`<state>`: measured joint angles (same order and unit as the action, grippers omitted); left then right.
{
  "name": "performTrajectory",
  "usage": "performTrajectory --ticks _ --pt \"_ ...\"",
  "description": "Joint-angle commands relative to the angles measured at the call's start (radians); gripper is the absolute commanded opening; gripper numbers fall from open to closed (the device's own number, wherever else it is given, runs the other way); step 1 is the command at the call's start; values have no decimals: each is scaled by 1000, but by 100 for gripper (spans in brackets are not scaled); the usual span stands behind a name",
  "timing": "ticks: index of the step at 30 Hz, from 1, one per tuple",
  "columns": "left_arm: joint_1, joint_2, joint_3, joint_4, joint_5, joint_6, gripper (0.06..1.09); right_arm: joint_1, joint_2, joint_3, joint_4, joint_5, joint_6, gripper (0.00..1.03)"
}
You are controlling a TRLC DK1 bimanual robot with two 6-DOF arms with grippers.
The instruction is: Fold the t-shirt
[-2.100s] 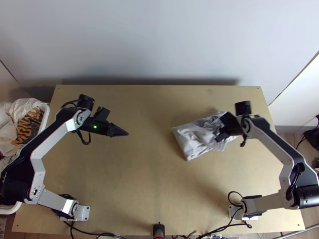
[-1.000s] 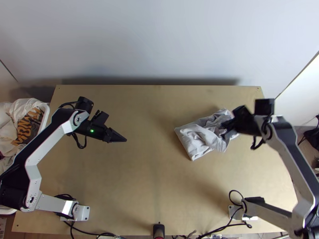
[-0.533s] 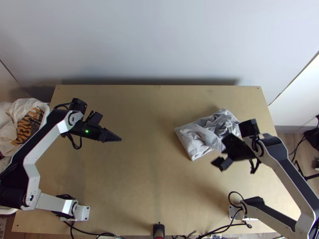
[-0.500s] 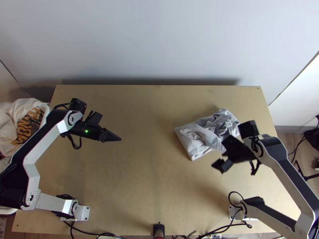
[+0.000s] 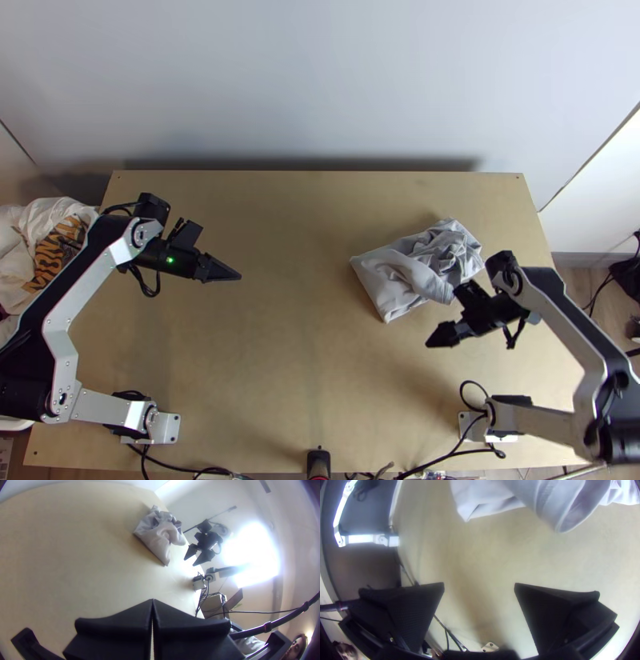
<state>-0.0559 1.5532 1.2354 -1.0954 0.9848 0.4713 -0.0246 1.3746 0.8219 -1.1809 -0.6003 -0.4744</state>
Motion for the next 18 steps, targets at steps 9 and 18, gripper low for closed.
performTrajectory --ticks 9,18 --pt "19 -33 70 -81 -46 0 9 -101 239 80 403 -115 344 97" --pt "82 -48 99 -135 -83 41 9 -46 233 66 526 -12 438 97"
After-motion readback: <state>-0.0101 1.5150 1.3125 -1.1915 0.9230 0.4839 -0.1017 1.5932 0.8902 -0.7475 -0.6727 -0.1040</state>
